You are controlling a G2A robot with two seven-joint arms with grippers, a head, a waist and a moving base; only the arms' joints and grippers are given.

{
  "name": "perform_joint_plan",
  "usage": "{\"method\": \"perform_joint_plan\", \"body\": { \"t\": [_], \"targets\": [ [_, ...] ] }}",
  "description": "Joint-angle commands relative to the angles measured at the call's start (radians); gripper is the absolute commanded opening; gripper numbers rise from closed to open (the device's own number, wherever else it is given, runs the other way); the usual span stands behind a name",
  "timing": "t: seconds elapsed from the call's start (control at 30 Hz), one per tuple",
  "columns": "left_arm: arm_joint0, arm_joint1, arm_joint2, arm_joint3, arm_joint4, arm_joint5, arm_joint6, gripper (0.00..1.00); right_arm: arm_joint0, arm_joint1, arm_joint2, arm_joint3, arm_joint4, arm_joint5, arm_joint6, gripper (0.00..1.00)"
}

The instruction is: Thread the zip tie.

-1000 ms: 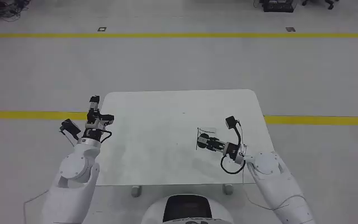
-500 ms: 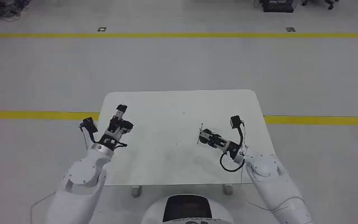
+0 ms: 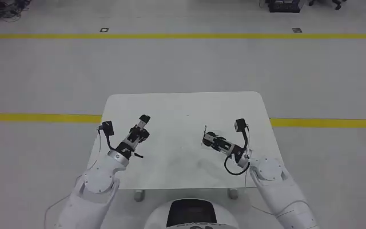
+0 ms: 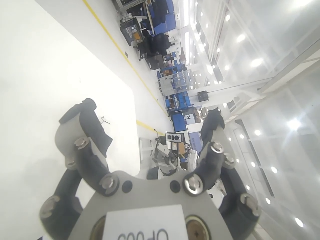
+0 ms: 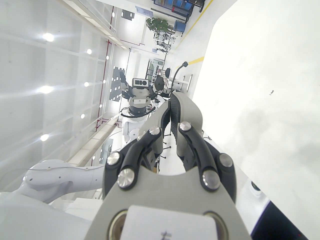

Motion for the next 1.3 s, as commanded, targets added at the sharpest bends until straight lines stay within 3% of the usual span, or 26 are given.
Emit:
{"method": "perform_joint_plan", "body": {
  "t": [0.0,0.27,0.33,0.63,0.8,0.9,0.97,1.2,1.27],
  "targets": [
    [-0.006,-0.001,0.034,-0.007,0.028,0.000,-0.021,1.00,0.002,-0.003,-0.006,0.007,0.010,0.000,-0.041,0.00],
    [-0.062,-0.014,0.196,-0.050,0.159,0.075,-0.014,1.00,-0.010,-0.017,-0.018,0.029,0.090,0.000,-0.088,0.00],
    [-0.072,-0.017,0.221,-0.051,0.184,0.075,0.001,1.00,-0.007,-0.019,-0.020,0.043,0.103,0.000,-0.075,0.00],
    [-0.074,-0.017,0.223,-0.047,0.185,0.077,-0.001,1.00,-0.007,-0.020,-0.020,0.041,0.104,0.000,-0.083,0.00],
    [-0.098,-0.013,0.263,-0.031,0.128,0.057,-0.165,1.00,0.004,-0.026,-0.048,0.056,0.132,0.000,-0.083,0.00],
    [-0.115,-0.013,0.290,-0.016,0.116,0.061,-0.221,1.00,0.016,-0.031,-0.064,0.075,0.155,0.000,-0.074,0.00],
    [-0.129,-0.012,0.300,-0.011,0.177,0.055,-0.203,1.00,0.026,-0.033,-0.067,0.089,0.152,0.000,-0.080,0.00],
    [-0.129,-0.012,0.300,-0.011,0.177,0.055,-0.203,1.00,0.025,-0.033,-0.068,0.088,0.149,0.002,-0.088,0.00],
    [-0.130,-0.014,0.312,0.002,0.139,0.049,-0.201,1.00,0.024,-0.036,-0.083,0.080,0.143,0.005,-0.102,0.00]
  ]
}}
